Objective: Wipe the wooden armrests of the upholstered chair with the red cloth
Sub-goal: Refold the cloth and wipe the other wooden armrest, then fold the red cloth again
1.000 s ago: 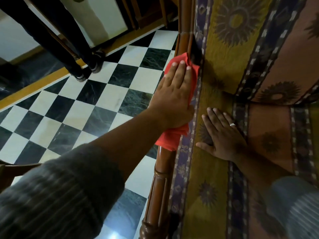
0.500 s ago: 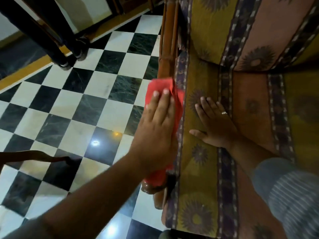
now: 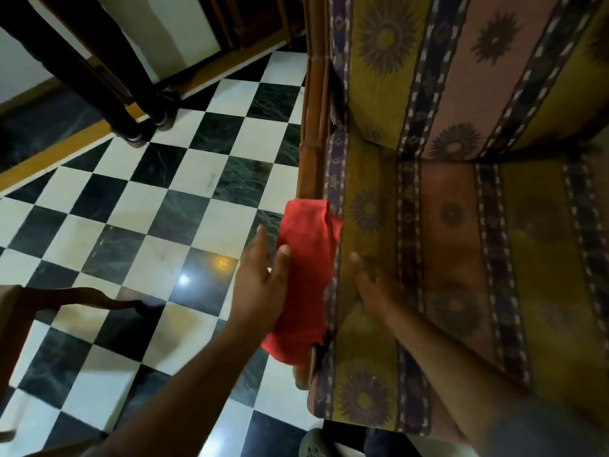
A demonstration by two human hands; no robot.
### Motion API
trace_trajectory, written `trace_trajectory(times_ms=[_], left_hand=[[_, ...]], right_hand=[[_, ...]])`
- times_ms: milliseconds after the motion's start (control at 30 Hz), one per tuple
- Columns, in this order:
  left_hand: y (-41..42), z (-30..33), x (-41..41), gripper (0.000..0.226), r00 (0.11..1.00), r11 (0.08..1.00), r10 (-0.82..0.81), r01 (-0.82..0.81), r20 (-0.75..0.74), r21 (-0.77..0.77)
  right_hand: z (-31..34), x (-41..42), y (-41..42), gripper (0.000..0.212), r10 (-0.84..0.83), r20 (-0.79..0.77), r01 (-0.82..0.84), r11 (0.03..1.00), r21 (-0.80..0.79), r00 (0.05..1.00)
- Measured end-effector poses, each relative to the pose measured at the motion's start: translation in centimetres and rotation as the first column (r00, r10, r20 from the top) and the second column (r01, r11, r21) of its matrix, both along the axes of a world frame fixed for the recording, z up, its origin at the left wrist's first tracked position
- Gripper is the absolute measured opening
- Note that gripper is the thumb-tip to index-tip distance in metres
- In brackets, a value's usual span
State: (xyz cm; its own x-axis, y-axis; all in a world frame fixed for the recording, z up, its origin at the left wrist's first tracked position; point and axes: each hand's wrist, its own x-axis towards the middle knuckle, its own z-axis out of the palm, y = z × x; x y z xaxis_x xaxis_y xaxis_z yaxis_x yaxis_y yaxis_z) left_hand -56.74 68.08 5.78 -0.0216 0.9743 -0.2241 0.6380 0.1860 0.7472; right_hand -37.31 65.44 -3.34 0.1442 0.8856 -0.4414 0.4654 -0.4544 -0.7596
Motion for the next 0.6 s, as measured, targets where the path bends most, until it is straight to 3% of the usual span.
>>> trace_trajectory(times_ms=[33,100,267,367,600], left_hand=[[0.4,0.4,-0.2,0.042,0.996,0.992,0.085,-0.083,0.014,-0.098],[0.5,1.4,0.0,0.031,0.994,0.972,0.106,-0.11,-0.028,-0.206],[0.3,3.8,0.8,0.016,0.994,0.986,0.095,-0.101,-0.051,-0.133],[-0.6,5.1,1.1,0.016,0.998,0.995,0.064,-0.064,0.001,-0.081],[-5.4,6.4,6.2,0.013,0.98,0.992,-0.089,0.104,0.18,-0.075]], right_hand=[[1.9,-1.4,-0.3,0.067,-0.13,-0.196,0.131,0.991,-0.01,0.972],[4.8,-3.7,-0.6,0.076,-0.225,-0.342,0.217,0.974,-0.061,0.912],[8.4,-5.9,0.6,0.038,-0.403,-0.314,0.375,0.915,-0.146,0.86],[9.8,-5.9,-0.5,0.037,-0.498,-0.38,0.471,0.866,-0.168,0.78],[13.3,-0.7,-7.8,0.035,-0.617,-0.325,0.668,0.741,0.067,0.717]])
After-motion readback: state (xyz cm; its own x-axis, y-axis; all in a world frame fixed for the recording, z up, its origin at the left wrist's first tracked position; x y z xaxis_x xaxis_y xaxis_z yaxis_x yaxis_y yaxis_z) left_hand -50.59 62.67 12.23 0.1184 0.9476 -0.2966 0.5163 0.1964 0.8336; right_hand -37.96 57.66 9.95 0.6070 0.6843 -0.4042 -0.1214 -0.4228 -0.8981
